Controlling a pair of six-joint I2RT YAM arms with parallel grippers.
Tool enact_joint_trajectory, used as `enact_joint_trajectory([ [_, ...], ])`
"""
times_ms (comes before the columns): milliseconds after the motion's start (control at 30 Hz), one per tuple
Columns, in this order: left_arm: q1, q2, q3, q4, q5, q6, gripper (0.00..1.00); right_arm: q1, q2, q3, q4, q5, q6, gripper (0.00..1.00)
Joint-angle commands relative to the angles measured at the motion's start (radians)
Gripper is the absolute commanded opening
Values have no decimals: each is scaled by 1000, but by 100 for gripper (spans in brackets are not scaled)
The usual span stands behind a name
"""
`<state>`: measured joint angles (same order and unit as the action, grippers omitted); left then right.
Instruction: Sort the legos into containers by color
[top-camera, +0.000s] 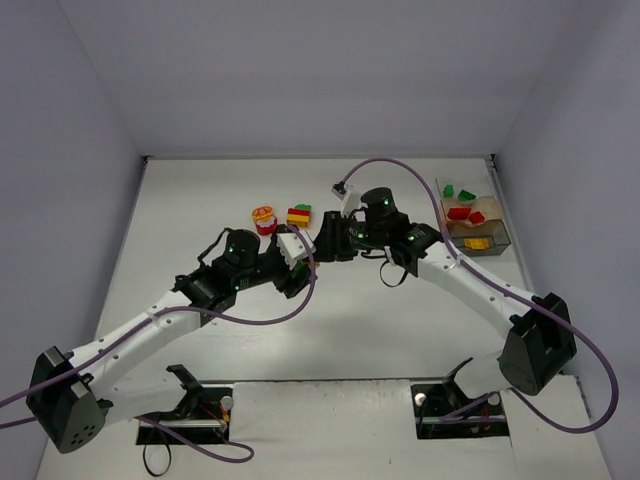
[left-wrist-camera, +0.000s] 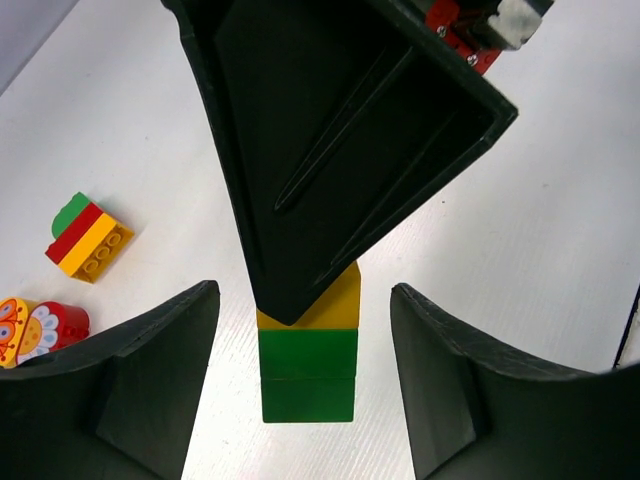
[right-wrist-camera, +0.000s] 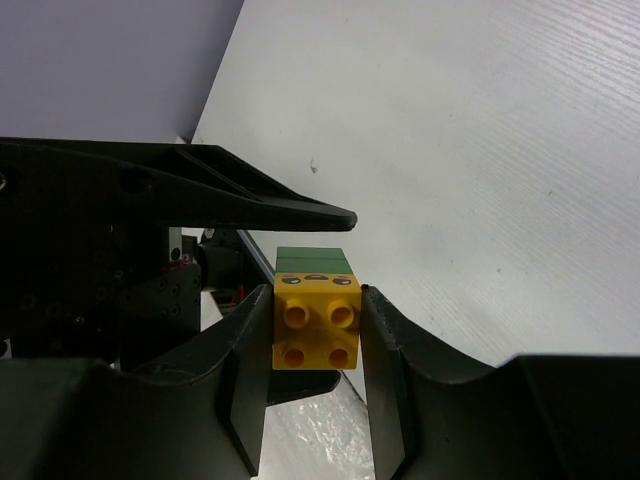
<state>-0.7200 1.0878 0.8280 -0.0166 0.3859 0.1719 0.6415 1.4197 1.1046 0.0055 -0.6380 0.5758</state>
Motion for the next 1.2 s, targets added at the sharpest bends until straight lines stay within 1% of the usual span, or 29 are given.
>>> enact_joint_trajectory([
  [0, -4, -17, 3, 64, -8, 17, 63, 0, -22, 12, 60, -15, -5, 0],
  [300, -4, 1, -1, 47, -45, 46, 60, -3, -39, 3, 59, -20, -2, 0],
  [367, -2, 3, -1, 49, -44, 48, 56, -3, -41, 1, 59, -22, -4, 0],
  [433, -2, 4, -1, 43, -45, 52, 54, -5, -42, -5, 59, -22, -4, 0],
  [933, -2, 40, 5, -17, 1, 70, 53, -31, -58, -3, 59, -32, -7, 0],
  [1033, -2, 46, 11, -14, 4, 71, 48, -31, -57, -5, 59, -35, -8, 0],
  [1167, -2, 47, 13, 0, 7, 63, 47, -31, -54, -8, 59, -35, -8, 0],
])
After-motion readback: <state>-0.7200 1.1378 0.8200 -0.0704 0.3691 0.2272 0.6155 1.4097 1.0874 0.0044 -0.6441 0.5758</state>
